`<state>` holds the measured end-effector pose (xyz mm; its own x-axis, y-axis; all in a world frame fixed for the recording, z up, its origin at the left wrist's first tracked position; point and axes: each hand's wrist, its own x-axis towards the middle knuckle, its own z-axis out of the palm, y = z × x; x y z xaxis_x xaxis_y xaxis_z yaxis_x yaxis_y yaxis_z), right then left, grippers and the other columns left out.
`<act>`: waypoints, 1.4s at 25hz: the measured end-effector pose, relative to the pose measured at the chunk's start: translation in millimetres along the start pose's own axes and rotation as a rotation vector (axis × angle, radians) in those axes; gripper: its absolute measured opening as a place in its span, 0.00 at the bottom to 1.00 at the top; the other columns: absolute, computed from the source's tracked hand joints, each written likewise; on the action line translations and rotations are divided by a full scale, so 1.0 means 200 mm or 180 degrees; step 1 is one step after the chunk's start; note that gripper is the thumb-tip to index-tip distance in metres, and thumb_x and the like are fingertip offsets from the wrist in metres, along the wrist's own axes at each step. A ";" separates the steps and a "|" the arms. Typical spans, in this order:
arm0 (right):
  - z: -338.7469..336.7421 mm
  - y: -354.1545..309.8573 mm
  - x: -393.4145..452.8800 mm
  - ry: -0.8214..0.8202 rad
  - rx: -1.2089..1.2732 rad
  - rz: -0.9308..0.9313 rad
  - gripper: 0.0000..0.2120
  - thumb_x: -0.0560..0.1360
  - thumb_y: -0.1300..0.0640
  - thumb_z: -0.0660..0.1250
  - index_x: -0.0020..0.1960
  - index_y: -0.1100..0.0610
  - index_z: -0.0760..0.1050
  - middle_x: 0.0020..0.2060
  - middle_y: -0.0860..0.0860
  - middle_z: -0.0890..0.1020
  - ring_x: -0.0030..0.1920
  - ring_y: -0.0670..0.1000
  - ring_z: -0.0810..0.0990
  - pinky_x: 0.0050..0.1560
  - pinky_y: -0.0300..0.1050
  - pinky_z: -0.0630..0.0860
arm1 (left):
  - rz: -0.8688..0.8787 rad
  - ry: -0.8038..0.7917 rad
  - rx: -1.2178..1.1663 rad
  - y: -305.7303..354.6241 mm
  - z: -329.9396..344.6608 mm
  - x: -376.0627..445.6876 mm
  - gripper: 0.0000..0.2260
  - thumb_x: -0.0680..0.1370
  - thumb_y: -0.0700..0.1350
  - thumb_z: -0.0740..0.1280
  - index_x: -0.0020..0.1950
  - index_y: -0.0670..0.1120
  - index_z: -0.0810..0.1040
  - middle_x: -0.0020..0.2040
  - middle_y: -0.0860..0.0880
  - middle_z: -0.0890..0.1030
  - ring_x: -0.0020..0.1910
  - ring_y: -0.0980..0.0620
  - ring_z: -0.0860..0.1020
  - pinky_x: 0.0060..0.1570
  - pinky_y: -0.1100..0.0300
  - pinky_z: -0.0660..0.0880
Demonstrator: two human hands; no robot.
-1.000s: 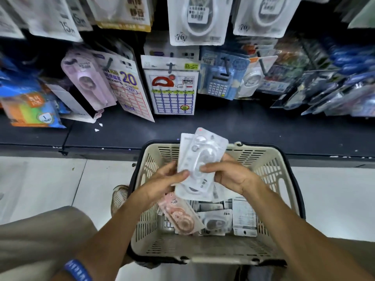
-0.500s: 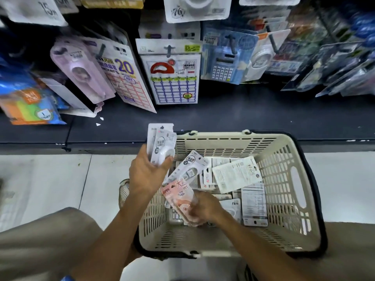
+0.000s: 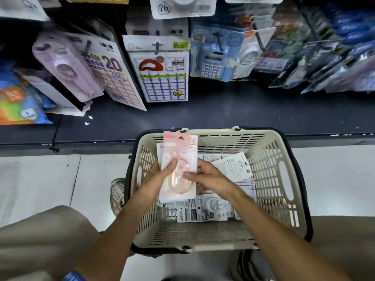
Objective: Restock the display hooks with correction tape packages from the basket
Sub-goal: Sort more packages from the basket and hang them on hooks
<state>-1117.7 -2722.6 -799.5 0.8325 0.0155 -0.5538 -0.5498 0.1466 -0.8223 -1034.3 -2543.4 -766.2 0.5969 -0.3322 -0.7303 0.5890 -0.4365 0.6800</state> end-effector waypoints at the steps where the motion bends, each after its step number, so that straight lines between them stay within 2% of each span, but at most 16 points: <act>1: 0.09 0.00 0.01 0.0018 -0.0116 -0.0060 0.18 0.78 0.51 0.71 0.67 0.43 0.74 0.54 0.40 0.85 0.53 0.44 0.85 0.42 0.40 0.82 | 0.0061 0.0091 0.0159 -0.01 -0.02 0.00 0.36 0.58 0.67 0.80 0.62 0.58 0.77 0.56 0.53 0.86 0.53 0.53 0.84 0.53 0.53 0.81; 4: 0.21 0.10 0.02 0.0264 -0.0034 0.0075 0.07 0.83 0.49 0.62 0.59 0.39 0.75 0.49 0.27 0.82 0.52 0.28 0.79 0.44 0.22 0.73 | 0.0020 0.0525 0.0554 -0.04 -0.05 0.01 0.46 0.60 0.56 0.85 0.74 0.48 0.71 0.65 0.46 0.82 0.63 0.45 0.81 0.64 0.46 0.78; 5: 0.20 0.15 0.02 0.0540 -0.0271 0.0106 0.07 0.84 0.53 0.61 0.56 0.43 0.75 0.48 0.30 0.83 0.51 0.32 0.80 0.41 0.21 0.71 | -0.0013 0.0594 0.0654 -0.04 -0.04 0.01 0.47 0.62 0.53 0.85 0.76 0.46 0.67 0.67 0.45 0.80 0.65 0.43 0.79 0.67 0.44 0.75; 7: 0.13 0.27 0.04 0.1064 -0.1480 0.0313 0.13 0.81 0.62 0.64 0.64 0.52 0.73 0.62 0.48 0.79 0.62 0.50 0.77 0.52 0.32 0.76 | -0.0021 0.0657 0.0753 -0.04 -0.02 0.02 0.46 0.65 0.51 0.84 0.77 0.45 0.64 0.69 0.44 0.79 0.67 0.41 0.77 0.70 0.43 0.72; 9: 0.12 0.38 0.07 0.0777 -0.3413 0.0481 0.39 0.74 0.67 0.68 0.80 0.57 0.54 0.80 0.59 0.54 0.77 0.62 0.60 0.74 0.53 0.66 | -0.0011 0.0693 0.0791 -0.05 -0.02 0.04 0.45 0.67 0.50 0.82 0.78 0.44 0.62 0.69 0.44 0.79 0.68 0.42 0.77 0.71 0.44 0.72; 10: 0.13 0.43 0.10 0.0682 -0.4252 0.0389 0.47 0.73 0.66 0.69 0.81 0.58 0.42 0.80 0.61 0.40 0.80 0.65 0.50 0.78 0.59 0.57 | 0.0007 0.0683 0.0788 -0.05 -0.02 0.05 0.44 0.68 0.48 0.82 0.78 0.44 0.62 0.67 0.44 0.80 0.66 0.43 0.78 0.70 0.45 0.72; 11: 0.13 0.45 0.14 0.0683 -0.4892 0.0219 0.52 0.73 0.63 0.71 0.80 0.61 0.34 0.77 0.64 0.32 0.80 0.67 0.43 0.78 0.62 0.51 | 0.0006 0.0677 0.0741 -0.05 -0.02 0.05 0.43 0.69 0.46 0.82 0.78 0.44 0.63 0.66 0.45 0.81 0.64 0.45 0.79 0.70 0.48 0.73; 14: 0.00 0.42 0.23 0.0763 -0.5713 0.0381 0.61 0.72 0.51 0.74 0.76 0.66 0.24 0.73 0.69 0.27 0.78 0.69 0.36 0.75 0.70 0.44 | -0.0047 0.0593 0.0514 -0.05 -0.01 0.05 0.42 0.71 0.41 0.80 0.79 0.42 0.61 0.63 0.48 0.82 0.62 0.49 0.79 0.66 0.58 0.73; 17: -0.23 0.43 0.22 0.0774 -0.6190 0.0560 0.59 0.74 0.54 0.72 0.76 0.63 0.24 0.75 0.66 0.27 0.77 0.70 0.33 0.73 0.74 0.40 | -0.0007 0.0564 0.0505 -0.06 -0.02 0.06 0.44 0.70 0.42 0.80 0.80 0.42 0.59 0.70 0.44 0.78 0.68 0.44 0.77 0.70 0.49 0.73; 20: -0.36 0.49 0.20 0.0826 -0.5963 0.0733 0.51 0.79 0.53 0.65 0.77 0.62 0.25 0.80 0.65 0.39 0.78 0.73 0.49 0.74 0.74 0.50 | 0.0020 0.0493 0.0396 -0.06 -0.01 0.07 0.45 0.71 0.40 0.80 0.81 0.44 0.57 0.69 0.48 0.76 0.66 0.48 0.76 0.65 0.61 0.74; 23: -0.36 0.51 0.20 0.0945 -0.5818 0.0780 0.39 0.82 0.52 0.57 0.79 0.65 0.34 0.77 0.68 0.56 0.73 0.73 0.63 0.70 0.67 0.67 | -0.0048 0.0476 0.0314 -0.06 0.01 0.05 0.46 0.71 0.39 0.79 0.82 0.44 0.55 0.63 0.50 0.75 0.59 0.53 0.72 0.41 0.80 0.71; 26: -0.42 0.42 0.20 0.0960 -0.4979 0.0473 0.38 0.79 0.60 0.62 0.80 0.53 0.43 0.73 0.60 0.68 0.65 0.62 0.74 0.68 0.57 0.72 | -0.0074 0.0539 0.0347 -0.05 0.00 0.08 0.43 0.72 0.38 0.79 0.81 0.43 0.58 0.70 0.44 0.77 0.61 0.49 0.77 0.57 0.66 0.72; 28: -0.52 0.26 0.15 0.0762 -0.4028 0.0369 0.29 0.80 0.56 0.65 0.77 0.45 0.59 0.65 0.54 0.79 0.56 0.55 0.80 0.61 0.51 0.77 | -0.0114 0.0561 0.0399 -0.04 0.00 0.09 0.41 0.72 0.37 0.78 0.80 0.41 0.59 0.71 0.41 0.76 0.67 0.44 0.76 0.69 0.57 0.68; 29: -0.57 0.16 0.10 0.0651 -0.3558 0.0527 0.23 0.80 0.52 0.67 0.73 0.48 0.67 0.62 0.52 0.81 0.54 0.54 0.81 0.56 0.47 0.78 | -0.0144 0.0555 0.0415 -0.03 0.01 0.08 0.41 0.72 0.37 0.78 0.80 0.41 0.59 0.72 0.41 0.75 0.68 0.44 0.75 0.71 0.56 0.67; 32: -0.69 -0.15 -0.11 0.0617 -0.1808 0.1004 0.15 0.75 0.51 0.75 0.57 0.58 0.79 0.49 0.53 0.85 0.44 0.50 0.83 0.39 0.42 0.76 | -0.0083 0.0565 0.0661 0.05 0.07 0.02 0.41 0.70 0.41 0.81 0.78 0.43 0.62 0.67 0.41 0.79 0.64 0.44 0.78 0.70 0.53 0.69; 35: -0.68 -0.44 -0.37 0.0378 -0.0073 0.0378 0.14 0.73 0.66 0.74 0.58 0.60 0.81 0.51 0.55 0.87 0.50 0.54 0.86 0.51 0.48 0.83 | 0.0333 0.0232 0.0686 0.18 0.18 -0.10 0.31 0.63 0.46 0.84 0.62 0.52 0.75 0.52 0.48 0.87 0.49 0.49 0.86 0.51 0.54 0.81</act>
<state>-1140.9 -2870.3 -704.3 0.7484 -0.0858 -0.6577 -0.6464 0.1281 -0.7522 -1044.6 -2582.4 -729.0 0.6908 -0.3273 -0.6447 0.3968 -0.5737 0.7165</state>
